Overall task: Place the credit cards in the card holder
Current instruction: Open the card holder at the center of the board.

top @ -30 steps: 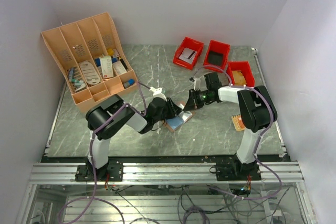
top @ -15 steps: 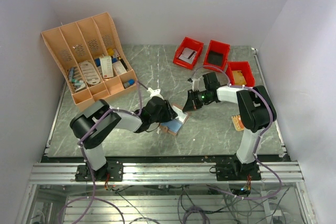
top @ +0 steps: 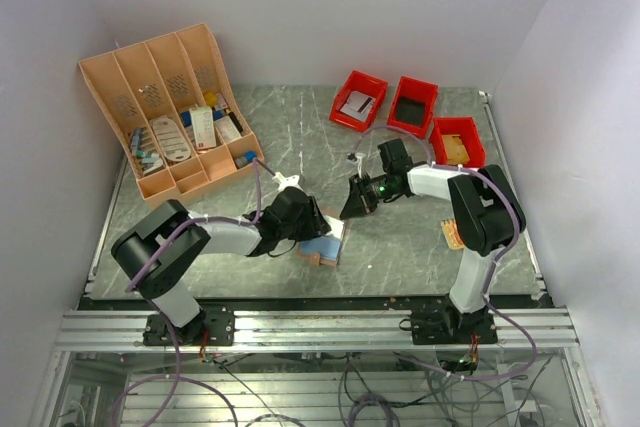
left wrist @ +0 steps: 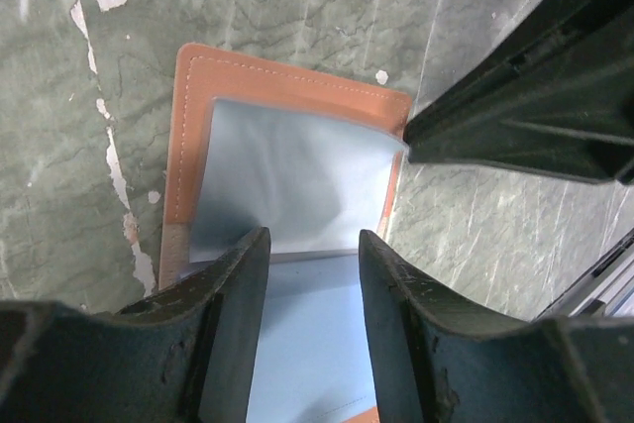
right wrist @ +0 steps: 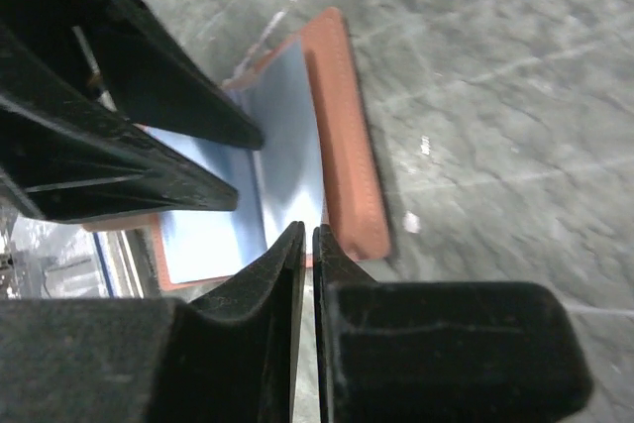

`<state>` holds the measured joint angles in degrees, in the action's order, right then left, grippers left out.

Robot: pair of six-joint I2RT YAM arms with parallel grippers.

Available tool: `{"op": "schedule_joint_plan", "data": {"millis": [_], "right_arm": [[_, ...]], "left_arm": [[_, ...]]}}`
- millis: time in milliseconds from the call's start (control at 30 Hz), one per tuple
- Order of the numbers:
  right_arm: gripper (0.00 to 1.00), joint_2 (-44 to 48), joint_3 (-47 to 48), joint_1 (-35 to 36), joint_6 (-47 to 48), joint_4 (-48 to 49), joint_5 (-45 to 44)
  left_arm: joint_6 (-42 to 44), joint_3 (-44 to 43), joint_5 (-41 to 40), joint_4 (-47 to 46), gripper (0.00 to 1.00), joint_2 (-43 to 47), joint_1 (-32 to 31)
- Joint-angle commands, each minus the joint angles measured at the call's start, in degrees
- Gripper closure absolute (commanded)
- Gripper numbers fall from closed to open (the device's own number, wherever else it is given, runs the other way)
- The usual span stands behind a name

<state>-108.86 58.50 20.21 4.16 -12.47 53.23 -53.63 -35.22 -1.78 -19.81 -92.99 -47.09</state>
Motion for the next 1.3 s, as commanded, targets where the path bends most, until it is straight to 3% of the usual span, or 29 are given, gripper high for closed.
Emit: {"op": "schedule_joint_plan", "data": {"millis": [0, 67, 267, 533, 667, 1033, 1267], "right_arm": [[0.90, 4.89, 1.02, 0.89, 5.41, -0.88, 4.21], [0.85, 6.63, 1.00, 0.89, 7.67, -1.23, 2.54], [0.52, 6.27, 2.80, 0.12, 9.75, -3.80, -4.08], [0.45, -0.59, 6.20, -1.79, 10.77, -9.80, -4.79], [0.47, -2.29, 6.73, -1.78, 10.51, -10.73, -3.16], [0.66, -6.44, 7.97, -0.67, 10.30, -13.39, 2.26], [0.91, -8.78, 8.74, -0.56, 8.97, -13.88, 4.46]], "left_arm": [[2.25, -2.70, 0.08, 5.22, 0.48, -1.07, -0.26], [2.45, -3.27, -0.04, 5.62, 0.52, -2.00, -0.27], [6.13, -5.51, 0.37, 4.46, 0.59, -5.51, -0.19], [12.29, -6.59, 2.03, 2.14, 0.63, -8.39, -0.16], [12.99, -4.62, 1.88, 0.81, 0.63, -6.78, -0.17], [15.98, -2.90, 2.30, -2.85, 0.63, -4.99, -0.19], [16.79, -2.94, 1.11, -2.89, 0.63, -3.52, -0.17]]}}
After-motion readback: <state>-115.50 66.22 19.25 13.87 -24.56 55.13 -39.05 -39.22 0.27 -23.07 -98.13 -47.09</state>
